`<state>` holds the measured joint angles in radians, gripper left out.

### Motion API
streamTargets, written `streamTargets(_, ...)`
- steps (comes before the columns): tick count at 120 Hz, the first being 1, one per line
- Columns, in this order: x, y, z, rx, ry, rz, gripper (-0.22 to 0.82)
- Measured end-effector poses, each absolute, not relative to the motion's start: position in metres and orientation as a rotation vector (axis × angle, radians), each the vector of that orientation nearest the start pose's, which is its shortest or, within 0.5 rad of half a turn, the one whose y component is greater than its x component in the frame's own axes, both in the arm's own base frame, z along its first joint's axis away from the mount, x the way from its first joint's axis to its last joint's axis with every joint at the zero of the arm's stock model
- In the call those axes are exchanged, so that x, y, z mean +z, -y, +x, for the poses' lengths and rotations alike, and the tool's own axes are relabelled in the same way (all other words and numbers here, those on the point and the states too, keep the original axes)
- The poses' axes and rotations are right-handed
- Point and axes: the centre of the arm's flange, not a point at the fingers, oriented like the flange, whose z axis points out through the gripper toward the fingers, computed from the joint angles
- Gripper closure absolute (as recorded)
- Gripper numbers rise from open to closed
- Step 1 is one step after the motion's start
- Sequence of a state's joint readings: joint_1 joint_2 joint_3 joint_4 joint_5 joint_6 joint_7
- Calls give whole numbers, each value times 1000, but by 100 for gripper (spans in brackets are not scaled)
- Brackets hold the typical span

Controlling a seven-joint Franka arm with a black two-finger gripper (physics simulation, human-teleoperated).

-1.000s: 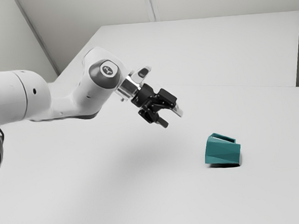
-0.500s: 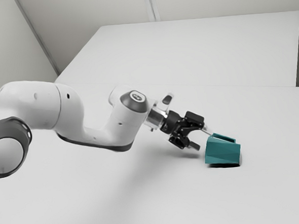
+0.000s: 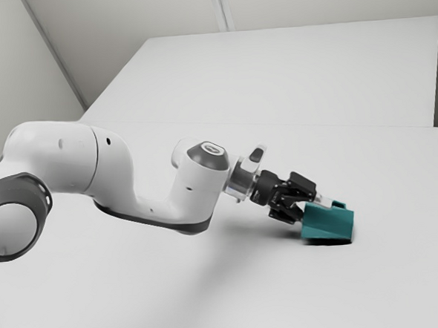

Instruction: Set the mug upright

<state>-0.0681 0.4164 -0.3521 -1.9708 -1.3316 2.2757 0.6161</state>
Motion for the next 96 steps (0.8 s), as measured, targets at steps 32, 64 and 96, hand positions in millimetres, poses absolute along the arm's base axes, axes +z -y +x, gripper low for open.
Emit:
streamTargets(32, 287, 270, 560, 37, 72, 2064, 68)
streamTargets(64, 288, 269, 560, 68, 115, 2066, 76)
streamTargets(96, 353, 260, 557, 184, 224, 2070, 78)
